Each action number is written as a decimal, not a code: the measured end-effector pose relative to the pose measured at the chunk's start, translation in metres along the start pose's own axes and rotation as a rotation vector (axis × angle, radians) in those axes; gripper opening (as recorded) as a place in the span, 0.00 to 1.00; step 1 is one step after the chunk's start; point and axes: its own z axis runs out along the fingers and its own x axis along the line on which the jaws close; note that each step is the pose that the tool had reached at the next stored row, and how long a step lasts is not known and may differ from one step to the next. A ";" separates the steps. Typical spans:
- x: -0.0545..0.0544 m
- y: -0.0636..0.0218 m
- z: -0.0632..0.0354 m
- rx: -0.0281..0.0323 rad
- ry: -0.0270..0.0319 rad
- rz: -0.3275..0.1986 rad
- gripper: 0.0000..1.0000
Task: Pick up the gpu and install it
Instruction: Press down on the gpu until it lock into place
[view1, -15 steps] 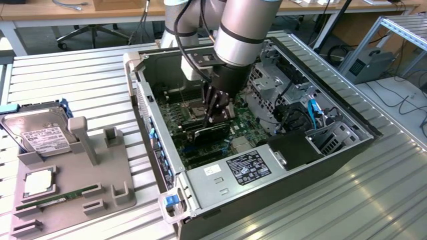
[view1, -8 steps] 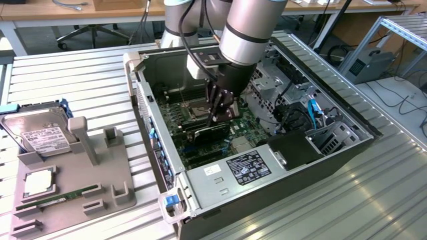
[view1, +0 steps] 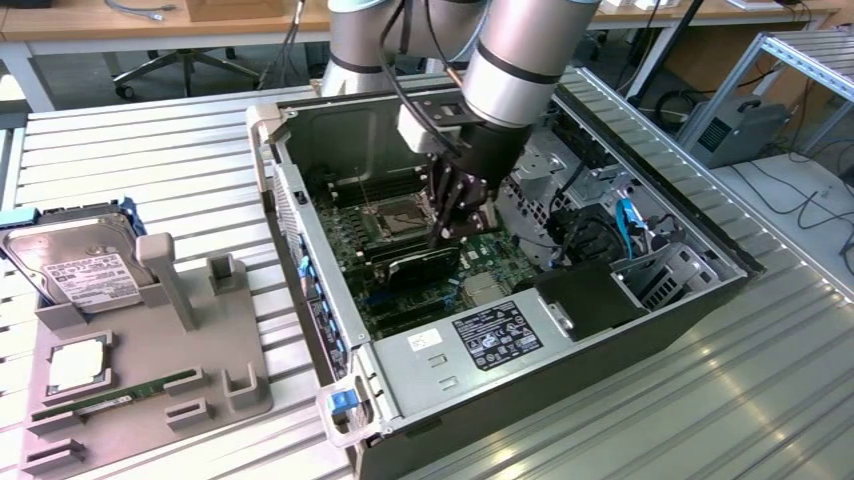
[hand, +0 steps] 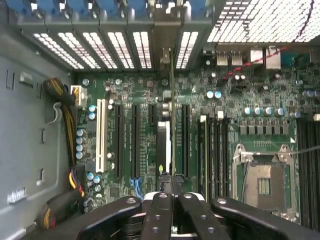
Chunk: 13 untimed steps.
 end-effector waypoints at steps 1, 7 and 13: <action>0.000 -0.0031 -0.0005 -0.0022 0.0001 0.000 0.11; 0.000 -0.0196 -0.0030 -0.0130 0.0000 0.000 0.11; 0.000 -0.0207 -0.0032 -0.0134 0.0000 0.000 0.11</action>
